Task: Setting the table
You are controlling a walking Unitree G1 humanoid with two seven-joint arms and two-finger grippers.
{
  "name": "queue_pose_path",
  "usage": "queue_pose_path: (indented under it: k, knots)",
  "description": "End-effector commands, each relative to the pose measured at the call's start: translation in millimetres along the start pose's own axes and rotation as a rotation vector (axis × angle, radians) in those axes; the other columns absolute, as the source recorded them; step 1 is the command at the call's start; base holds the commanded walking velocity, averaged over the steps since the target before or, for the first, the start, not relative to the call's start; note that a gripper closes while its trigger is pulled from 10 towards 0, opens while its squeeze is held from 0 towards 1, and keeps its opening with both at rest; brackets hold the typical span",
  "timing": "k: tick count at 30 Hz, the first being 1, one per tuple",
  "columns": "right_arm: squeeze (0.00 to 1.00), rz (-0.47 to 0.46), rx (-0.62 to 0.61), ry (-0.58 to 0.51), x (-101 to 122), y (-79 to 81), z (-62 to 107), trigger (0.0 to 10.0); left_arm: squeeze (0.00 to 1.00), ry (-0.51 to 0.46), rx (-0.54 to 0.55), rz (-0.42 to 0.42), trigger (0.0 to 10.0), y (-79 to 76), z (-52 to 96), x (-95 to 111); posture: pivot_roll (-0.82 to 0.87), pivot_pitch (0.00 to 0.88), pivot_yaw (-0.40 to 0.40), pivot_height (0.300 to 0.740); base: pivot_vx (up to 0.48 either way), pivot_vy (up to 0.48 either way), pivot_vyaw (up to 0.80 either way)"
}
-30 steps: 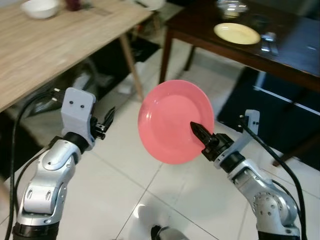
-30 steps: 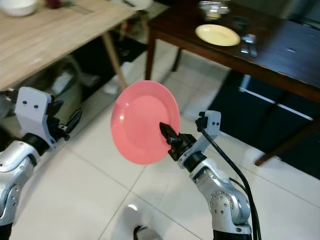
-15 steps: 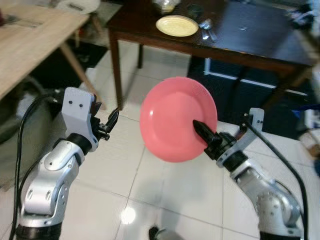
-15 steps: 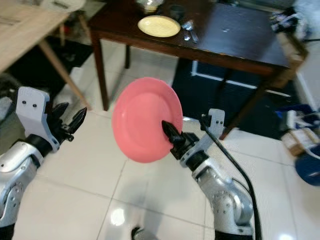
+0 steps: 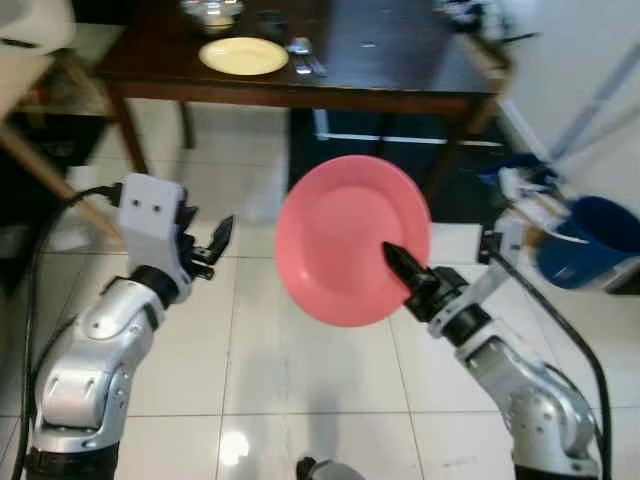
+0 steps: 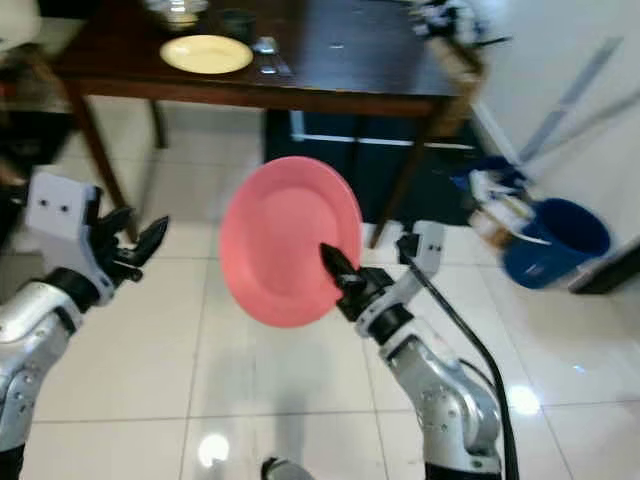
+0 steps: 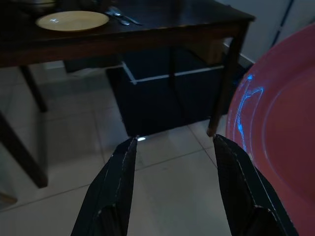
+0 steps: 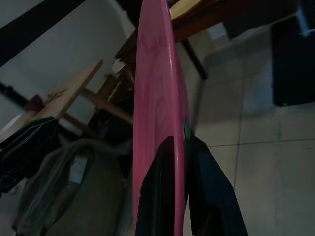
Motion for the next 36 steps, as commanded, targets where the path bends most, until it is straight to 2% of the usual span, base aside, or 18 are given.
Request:
queue_pose_path:
  k: [1,12,18,19,21,24,26,30,36]
  knots:
    - [0.0,-0.006,0.0,-0.002,1,-0.5,2.0,10.0,0.0,0.012,-0.024,0.005,10.0,-4.6,0.2,-2,-0.07,0.066,0.012,0.74,0.0,0.0,-0.8]
    - [0.0,-0.004,0.005,-0.005,2,0.4,1.0,10.0,0.0,-0.014,-0.061,0.019,10.0,-10.7,0.2,2,-0.07,0.062,0.013,0.74,0.0,0.0,-0.8]
    - [0.0,-0.002,0.017,-0.012,4,2.0,-0.1,10.0,0.0,-0.016,-0.05,0.015,10.0,-9.3,-0.8,3,-0.07,0.06,0.013,0.74,0.0,0.0,-0.8]
    - [0.0,-0.005,0.03,-0.019,5,3.6,-0.9,10.0,0.0,-0.017,-0.02,0.003,10.0,-5.3,-1.7,2,-0.07,0.059,0.013,0.74,0.0,0.0,-0.8]
    - [0.0,0.001,0.071,-0.044,11,8.7,-3.1,10.0,0.0,-0.033,0.078,-0.029,10.0,8.2,-3.3,4,-0.07,0.056,0.012,0.74,0.0,0.0,0.0]
    - [0.0,0.006,0.105,-0.075,19,13.4,-5.1,10.0,0.0,-0.06,0.131,-0.05,10.0,15.3,-3.7,7,-0.07,0.055,0.012,0.74,0.0,0.0,0.0]
    - [0.0,0.008,0.11,-0.083,21,14.1,-5.5,10.0,0.0,-0.067,0.136,-0.054,10.0,15.7,-3.7,7,-0.07,0.055,0.012,0.74,0.0,0.0,0.0]
    - [0.0,0.023,0.1,-0.154,39,12.1,-7.8,10.0,0.0,-0.077,0.132,-0.073,10.0,9.2,-6.2,6,-0.08,0.059,0.014,0.74,0.347,0.0,0.0]
    - [0.0,0.028,0.098,-0.166,43,8.8,-6.5,10.0,0.0,-0.081,0.12,-0.078,10.0,6.7,-8.4,7,-0.08,0.059,0.014,0.74,0.419,0.0,0.0]
Point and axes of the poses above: a point about 5 cm out from each wrist's last joint towards the gripper, its own z axis pointing back from the gripper into the wrist, its own x axis along the axis of the wrist's last joint, y = z × x, the point moved 3 cm from there along -z, pointing out of the wrist towards the gripper, and after that the axes turned 9 degrees about z, right-handed, at the moved point
